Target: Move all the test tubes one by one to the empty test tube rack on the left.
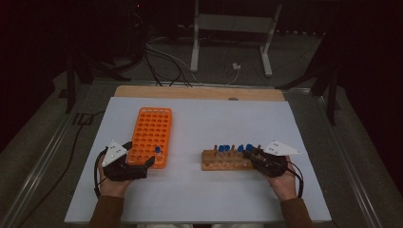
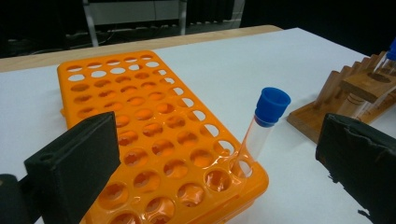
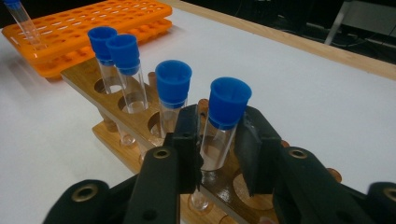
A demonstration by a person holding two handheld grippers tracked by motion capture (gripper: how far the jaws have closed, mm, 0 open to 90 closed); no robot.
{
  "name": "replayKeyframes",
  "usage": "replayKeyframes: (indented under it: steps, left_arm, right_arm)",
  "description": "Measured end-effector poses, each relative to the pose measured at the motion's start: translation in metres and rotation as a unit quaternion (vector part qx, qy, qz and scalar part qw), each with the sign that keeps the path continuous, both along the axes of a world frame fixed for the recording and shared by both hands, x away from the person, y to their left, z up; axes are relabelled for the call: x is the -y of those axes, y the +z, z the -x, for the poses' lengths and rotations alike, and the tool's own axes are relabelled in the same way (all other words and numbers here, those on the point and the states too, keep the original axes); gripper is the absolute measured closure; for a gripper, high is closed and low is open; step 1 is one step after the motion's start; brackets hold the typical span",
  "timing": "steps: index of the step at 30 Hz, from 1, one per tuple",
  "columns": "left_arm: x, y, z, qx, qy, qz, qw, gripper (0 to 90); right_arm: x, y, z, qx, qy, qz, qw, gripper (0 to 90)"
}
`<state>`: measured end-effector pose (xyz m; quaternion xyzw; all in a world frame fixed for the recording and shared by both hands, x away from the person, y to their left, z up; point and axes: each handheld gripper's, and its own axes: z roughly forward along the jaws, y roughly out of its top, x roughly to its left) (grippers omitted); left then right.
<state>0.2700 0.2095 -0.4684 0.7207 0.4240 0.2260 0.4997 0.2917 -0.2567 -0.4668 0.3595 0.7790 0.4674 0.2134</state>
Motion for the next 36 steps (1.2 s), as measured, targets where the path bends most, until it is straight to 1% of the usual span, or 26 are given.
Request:
replayKeyframes:
  steps: [2, 7, 17, 19, 24, 29, 32, 36]
  left_arm:
    - [0.0, 0.0, 0.0, -0.001, -0.001, 0.001, 1.0, 0.6]
    - [0.001, -0.001, -0.001, -0.002, -0.002, 0.0, 1.0, 0.5]
    - [-0.001, -0.002, -0.001, -0.007, -0.005, 0.005, 1.0, 0.6]
    - [-0.001, -0.003, -0.001, -0.008, -0.006, 0.005, 0.9999, 0.6]
    - [0.0, -0.003, -0.001, -0.009, -0.006, 0.005, 0.9999, 0.6]
    - [0.0, -0.003, -0.001, -0.01, -0.004, 0.002, 0.9999, 0.6]
    - [0.0, -0.003, -0.001, -0.012, -0.004, 0.001, 0.9999, 0.6]
    - [0.0, -0.003, -0.001, -0.014, -0.003, 0.003, 0.9999, 0.6]
  right_arm:
    - [-0.001, 0.0, 0.0, 0.003, 0.0, 0.001, 1.0, 73.8]
    - [-0.002, 0.0, 0.001, 0.002, -0.001, 0.0, 1.0, 75.2]
    - [-0.002, 0.003, 0.001, -0.008, -0.005, 0.001, 1.0, 76.3]
    - [-0.001, 0.005, 0.002, -0.01, -0.006, -0.002, 0.9999, 76.3]
    - [0.0, 0.011, 0.002, -0.008, -0.006, -0.009, 0.9999, 76.4]
    - [0.0, 0.021, 0.004, 0.0, -0.002, -0.017, 0.9999, 76.3]
    - [-0.001, 0.027, 0.003, 0.003, 0.003, -0.016, 0.9999, 76.3]
    - [-0.002, 0.033, 0.002, 0.003, 0.003, -0.015, 0.9999, 76.3]
